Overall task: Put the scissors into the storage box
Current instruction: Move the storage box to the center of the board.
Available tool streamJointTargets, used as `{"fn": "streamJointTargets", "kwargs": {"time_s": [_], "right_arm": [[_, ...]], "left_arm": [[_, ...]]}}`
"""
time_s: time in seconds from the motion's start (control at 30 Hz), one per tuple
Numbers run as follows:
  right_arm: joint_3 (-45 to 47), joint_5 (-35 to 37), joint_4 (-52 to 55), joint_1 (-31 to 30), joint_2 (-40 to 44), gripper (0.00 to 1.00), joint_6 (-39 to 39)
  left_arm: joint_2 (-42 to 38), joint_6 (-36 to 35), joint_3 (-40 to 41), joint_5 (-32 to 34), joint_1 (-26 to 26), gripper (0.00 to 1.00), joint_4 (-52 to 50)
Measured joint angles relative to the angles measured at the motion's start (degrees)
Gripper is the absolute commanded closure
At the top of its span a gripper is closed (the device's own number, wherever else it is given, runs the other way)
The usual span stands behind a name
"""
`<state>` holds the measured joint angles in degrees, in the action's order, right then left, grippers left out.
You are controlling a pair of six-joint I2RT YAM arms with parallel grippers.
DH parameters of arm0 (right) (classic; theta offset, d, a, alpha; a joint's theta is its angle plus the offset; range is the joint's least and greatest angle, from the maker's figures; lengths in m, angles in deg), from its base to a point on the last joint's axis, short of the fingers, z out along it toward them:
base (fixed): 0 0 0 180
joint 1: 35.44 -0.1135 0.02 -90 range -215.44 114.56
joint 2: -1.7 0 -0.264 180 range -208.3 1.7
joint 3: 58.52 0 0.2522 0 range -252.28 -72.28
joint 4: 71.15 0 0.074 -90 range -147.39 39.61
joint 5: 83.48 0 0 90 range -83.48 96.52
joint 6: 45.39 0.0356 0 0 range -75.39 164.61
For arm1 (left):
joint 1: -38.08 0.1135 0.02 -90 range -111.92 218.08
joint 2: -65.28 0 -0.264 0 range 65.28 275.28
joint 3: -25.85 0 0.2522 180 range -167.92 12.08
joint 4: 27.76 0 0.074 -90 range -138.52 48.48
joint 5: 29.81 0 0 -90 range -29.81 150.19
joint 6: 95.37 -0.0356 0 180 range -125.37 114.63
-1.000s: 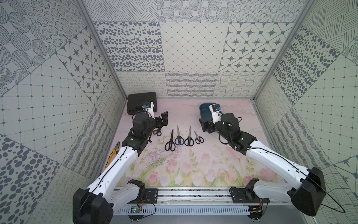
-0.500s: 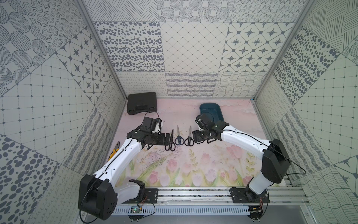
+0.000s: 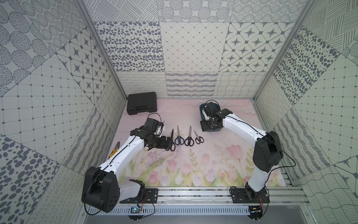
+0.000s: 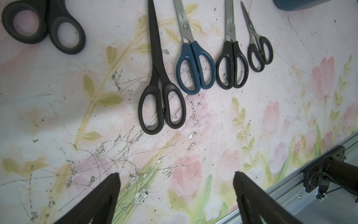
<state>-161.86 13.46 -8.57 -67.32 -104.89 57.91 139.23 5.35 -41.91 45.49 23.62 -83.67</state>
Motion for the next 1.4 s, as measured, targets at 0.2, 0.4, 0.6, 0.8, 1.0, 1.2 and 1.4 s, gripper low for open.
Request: {"fn": "streamJointTargets", "kwargs": {"time_s": [0.2, 0.4, 0.6, 0.8, 1.0, 1.2, 1.4], "right_arm": [[-9.4, 1.9, 0.2, 0.4, -14.0, 0.40, -3.7], [-15.4, 5.1, 1.8, 0.2, -22.2, 0.65, -5.0], [-15.8, 7.0, 3.0, 0.2, -22.8, 0.86, -2.6], [-12.5, 6.2, 3.2, 0.5, -20.7, 1.00, 1.3], [-4.3, 4.1, 4.3, 0.5, -14.8, 1.00, 4.3], [3.0, 1.0, 6.8, -0.3, -5.9, 1.00, 5.6], [9.0, -2.5, 9.4, -3.6, 1.5, 1.00, 5.5]], "left_arm": [[0.9, 0.0, 0.0, 0.1, 0.0, 0.03, -0.3], [1.3, 0.0, 0.0, 0.2, 0.0, 0.02, -0.5], [1.9, 0.0, 0.0, 0.2, 0.0, 0.03, -0.5], [2.2, 0.0, -0.1, 0.2, 0.0, 0.02, -0.6], [1.2, 0.0, 0.0, 0.3, 0.0, 0.02, -0.6], [0.2, 0.0, 0.0, 0.5, 0.0, 0.02, -0.7], [0.0, 0.0, 0.0, 1.0, 0.0, 0.02, -0.7]]}}
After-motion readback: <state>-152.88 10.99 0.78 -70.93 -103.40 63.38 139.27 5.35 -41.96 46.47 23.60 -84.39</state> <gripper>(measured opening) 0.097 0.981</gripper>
